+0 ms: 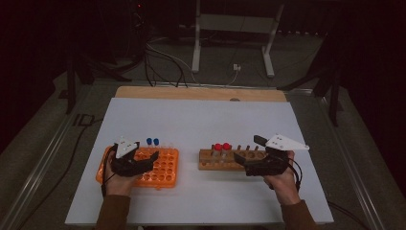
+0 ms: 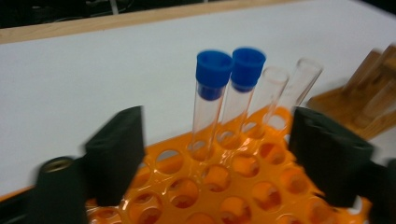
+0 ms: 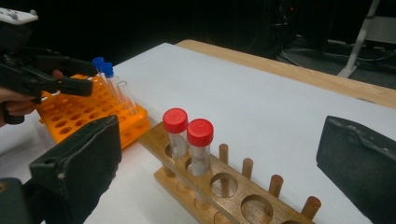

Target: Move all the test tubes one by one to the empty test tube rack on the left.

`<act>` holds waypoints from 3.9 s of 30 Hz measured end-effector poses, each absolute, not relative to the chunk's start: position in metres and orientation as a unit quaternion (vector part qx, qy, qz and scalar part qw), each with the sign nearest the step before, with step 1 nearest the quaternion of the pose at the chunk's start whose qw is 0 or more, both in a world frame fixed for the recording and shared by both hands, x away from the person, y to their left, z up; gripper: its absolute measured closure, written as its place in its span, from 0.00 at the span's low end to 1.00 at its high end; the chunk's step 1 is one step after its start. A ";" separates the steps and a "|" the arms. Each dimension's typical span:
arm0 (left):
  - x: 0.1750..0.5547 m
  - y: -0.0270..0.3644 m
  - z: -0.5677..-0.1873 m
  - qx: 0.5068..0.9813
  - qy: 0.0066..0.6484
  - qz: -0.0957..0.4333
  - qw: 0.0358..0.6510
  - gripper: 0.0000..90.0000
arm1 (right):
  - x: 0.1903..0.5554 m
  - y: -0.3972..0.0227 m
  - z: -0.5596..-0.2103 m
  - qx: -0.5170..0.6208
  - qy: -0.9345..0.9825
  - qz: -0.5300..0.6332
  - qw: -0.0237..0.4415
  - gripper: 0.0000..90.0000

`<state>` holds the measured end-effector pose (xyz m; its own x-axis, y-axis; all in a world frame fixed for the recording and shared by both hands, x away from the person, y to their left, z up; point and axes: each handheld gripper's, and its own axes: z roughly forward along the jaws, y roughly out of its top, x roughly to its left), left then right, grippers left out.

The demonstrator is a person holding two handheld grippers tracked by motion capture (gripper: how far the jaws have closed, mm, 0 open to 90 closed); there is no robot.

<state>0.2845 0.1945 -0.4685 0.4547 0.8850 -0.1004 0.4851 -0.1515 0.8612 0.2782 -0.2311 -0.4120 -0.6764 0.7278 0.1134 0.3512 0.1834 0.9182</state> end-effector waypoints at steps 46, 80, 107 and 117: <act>0.263 0.162 -0.455 0.702 0.430 0.204 0.529 0.01 | 0.299 -0.183 -0.462 0.335 0.799 0.461 0.192 0.83; 0.256 0.147 -0.449 0.714 0.407 0.203 0.532 0.01 | 0.272 -0.195 -0.403 0.303 0.764 0.535 0.195 0.83; 0.256 0.049 -0.441 0.795 0.283 0.144 0.517 0.47 | 0.262 -0.163 -0.412 0.266 0.796 0.525 0.139 0.83; 0.254 0.047 -0.443 0.814 0.262 0.143 0.499 0.83 | 0.261 -0.159 -0.413 0.259 0.801 0.523 0.130 0.83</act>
<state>0.2545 0.0471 -0.4433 0.8221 0.5687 -0.0274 0.2827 -0.3660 0.8867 0.2608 -0.1590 -0.4133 -0.8316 0.5519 0.0625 0.2793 0.3183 0.9059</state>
